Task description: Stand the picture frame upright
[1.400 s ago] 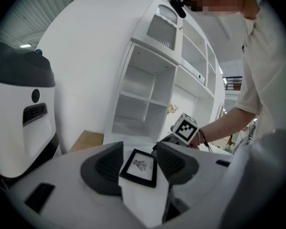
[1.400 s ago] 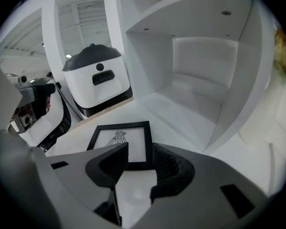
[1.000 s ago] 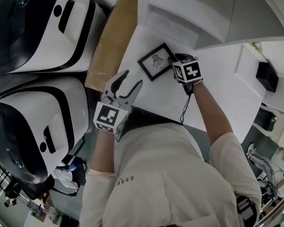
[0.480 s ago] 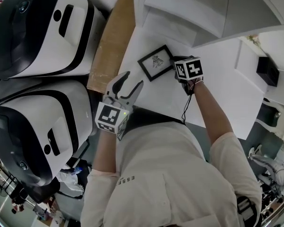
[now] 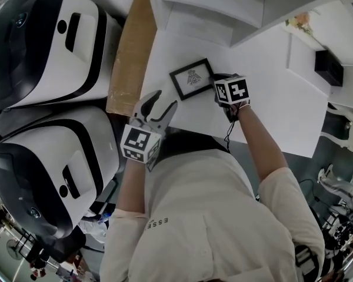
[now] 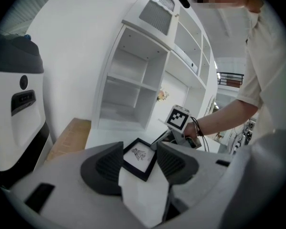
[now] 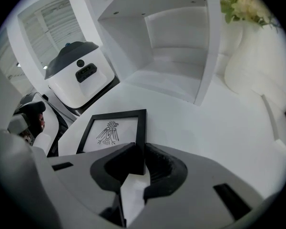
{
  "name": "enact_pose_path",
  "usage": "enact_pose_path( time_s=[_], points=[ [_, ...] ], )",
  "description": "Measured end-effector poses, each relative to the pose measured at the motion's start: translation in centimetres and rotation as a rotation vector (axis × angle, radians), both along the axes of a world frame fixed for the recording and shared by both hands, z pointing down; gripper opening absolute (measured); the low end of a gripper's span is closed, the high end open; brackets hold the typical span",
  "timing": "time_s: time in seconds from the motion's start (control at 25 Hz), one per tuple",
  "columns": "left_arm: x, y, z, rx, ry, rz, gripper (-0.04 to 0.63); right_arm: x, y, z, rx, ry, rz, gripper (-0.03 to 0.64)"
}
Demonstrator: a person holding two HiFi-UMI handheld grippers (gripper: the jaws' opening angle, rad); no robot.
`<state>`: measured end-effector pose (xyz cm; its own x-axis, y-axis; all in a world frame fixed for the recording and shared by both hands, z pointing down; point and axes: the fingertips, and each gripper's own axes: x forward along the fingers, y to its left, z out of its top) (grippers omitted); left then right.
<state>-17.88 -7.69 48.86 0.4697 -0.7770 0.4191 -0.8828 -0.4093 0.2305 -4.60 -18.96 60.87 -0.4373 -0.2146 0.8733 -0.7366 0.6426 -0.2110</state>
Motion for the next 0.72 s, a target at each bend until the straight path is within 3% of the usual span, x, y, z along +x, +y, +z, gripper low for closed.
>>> enact_pose_path(
  time_s=[0.72],
  points=[
    [4.1, 6.3, 0.6, -0.021, -0.012, 0.186, 0.202, 6.3, 7.7, -0.1, 0.015, 0.018, 0.242, 0.081]
  ],
)
